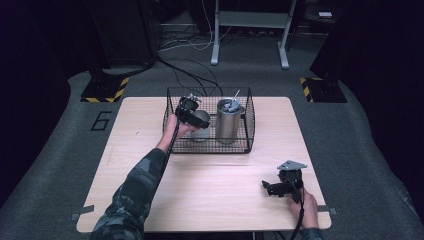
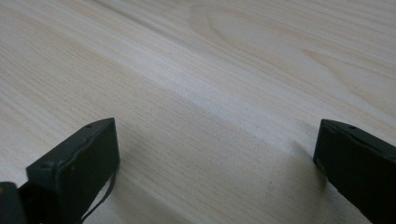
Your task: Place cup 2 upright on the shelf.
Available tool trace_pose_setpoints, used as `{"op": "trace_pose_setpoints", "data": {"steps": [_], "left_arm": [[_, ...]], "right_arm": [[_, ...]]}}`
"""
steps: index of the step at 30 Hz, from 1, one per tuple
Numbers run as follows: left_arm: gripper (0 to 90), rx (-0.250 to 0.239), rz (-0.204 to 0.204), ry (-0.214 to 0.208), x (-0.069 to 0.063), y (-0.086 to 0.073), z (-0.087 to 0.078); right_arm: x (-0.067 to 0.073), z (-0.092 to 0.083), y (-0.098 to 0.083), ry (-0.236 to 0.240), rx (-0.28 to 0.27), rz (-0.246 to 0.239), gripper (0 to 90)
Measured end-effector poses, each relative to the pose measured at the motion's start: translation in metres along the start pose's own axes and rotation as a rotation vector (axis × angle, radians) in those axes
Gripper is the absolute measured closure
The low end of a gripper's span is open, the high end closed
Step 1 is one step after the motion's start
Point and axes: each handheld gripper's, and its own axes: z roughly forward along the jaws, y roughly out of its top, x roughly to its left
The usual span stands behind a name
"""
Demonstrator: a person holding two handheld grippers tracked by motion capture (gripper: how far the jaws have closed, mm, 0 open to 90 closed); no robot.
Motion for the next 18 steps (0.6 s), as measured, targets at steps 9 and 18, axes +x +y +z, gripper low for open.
{"op": "trace_pose_setpoints", "data": {"steps": [9,18], "left_arm": [[0.0,-0.045,-0.006,-0.013,-0.002,0.002,-0.006],[0.0,-0.092,0.027,-0.02,-0.004,0.007,-0.028]], "right_arm": [[0.0,0.0,0.0,0.001,-0.004,0.001,0.0],[0.0,0.0,0.0,-0.001,-0.005,0.0,0.0]]}}
